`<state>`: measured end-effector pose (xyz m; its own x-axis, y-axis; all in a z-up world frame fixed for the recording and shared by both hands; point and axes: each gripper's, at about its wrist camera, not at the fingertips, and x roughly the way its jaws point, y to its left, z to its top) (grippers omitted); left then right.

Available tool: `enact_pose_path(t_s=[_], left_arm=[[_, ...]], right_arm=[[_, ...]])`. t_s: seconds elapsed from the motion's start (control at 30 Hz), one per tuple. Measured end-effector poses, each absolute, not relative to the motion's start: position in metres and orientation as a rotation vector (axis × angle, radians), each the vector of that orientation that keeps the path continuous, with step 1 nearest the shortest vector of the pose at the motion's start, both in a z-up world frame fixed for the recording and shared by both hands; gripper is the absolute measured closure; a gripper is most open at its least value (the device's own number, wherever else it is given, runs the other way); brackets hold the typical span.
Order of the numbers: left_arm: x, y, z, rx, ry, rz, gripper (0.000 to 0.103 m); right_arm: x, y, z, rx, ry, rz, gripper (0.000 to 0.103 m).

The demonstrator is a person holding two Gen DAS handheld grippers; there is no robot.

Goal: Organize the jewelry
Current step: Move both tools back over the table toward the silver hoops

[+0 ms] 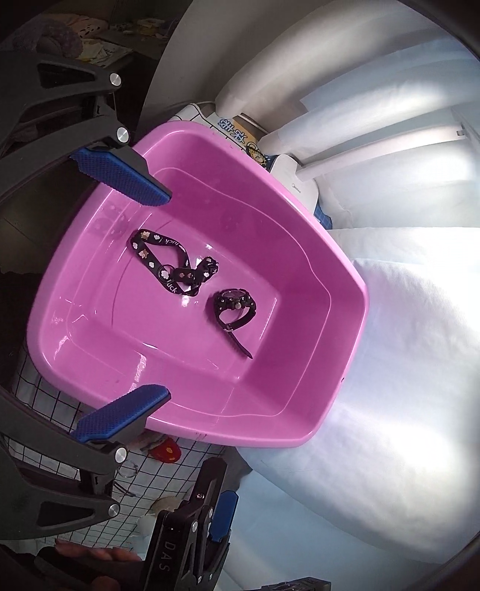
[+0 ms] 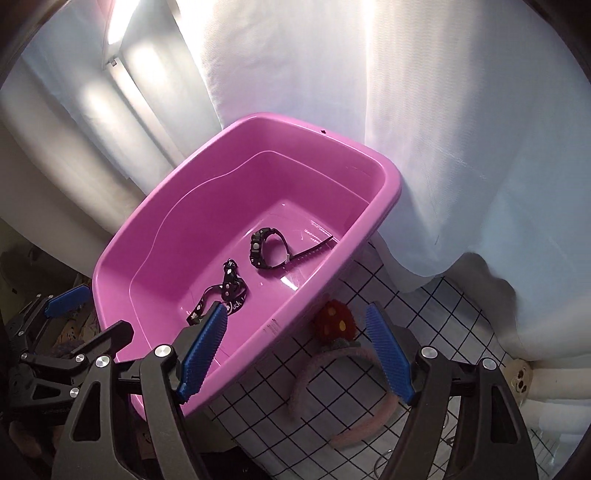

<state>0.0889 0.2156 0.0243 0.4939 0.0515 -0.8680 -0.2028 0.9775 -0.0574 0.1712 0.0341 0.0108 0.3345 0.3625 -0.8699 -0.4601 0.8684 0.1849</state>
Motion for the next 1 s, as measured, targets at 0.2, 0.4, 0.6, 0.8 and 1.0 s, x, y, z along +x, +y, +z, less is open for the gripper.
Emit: enact_pose_path(t_s=[0.2,0.4,0.6,0.8,1.0], left_arm=[[0.076,0.188,0.027,-0.140,1.022,0.093,0.007],[0.061,0.153,0.031,-0.084,0.982,0.042,0.007],[0.049,0.116,0.023,-0.050,0.988,-0.020,0.007],[0.039,0.069,0.005,-0.028,1.026,-0.130,0.007],[0.023,0.022,-0.019,0.005,1.055,-0.218,0.007]], right_arm=[[0.139,-0.019,0.009,-0.027,1.087,0.474,0.029],[0.092,-0.087,-0.007,0.071,1.082,0.363,0.029],[0.038,-0.162,-0.014,0.154,1.068,0.230,0.029],[-0.013,-0.229,-0.014,0.236,1.037,0.081,0.029],[-0.067,-0.293,-0.028,0.333,1.013,-0.057,0.029]])
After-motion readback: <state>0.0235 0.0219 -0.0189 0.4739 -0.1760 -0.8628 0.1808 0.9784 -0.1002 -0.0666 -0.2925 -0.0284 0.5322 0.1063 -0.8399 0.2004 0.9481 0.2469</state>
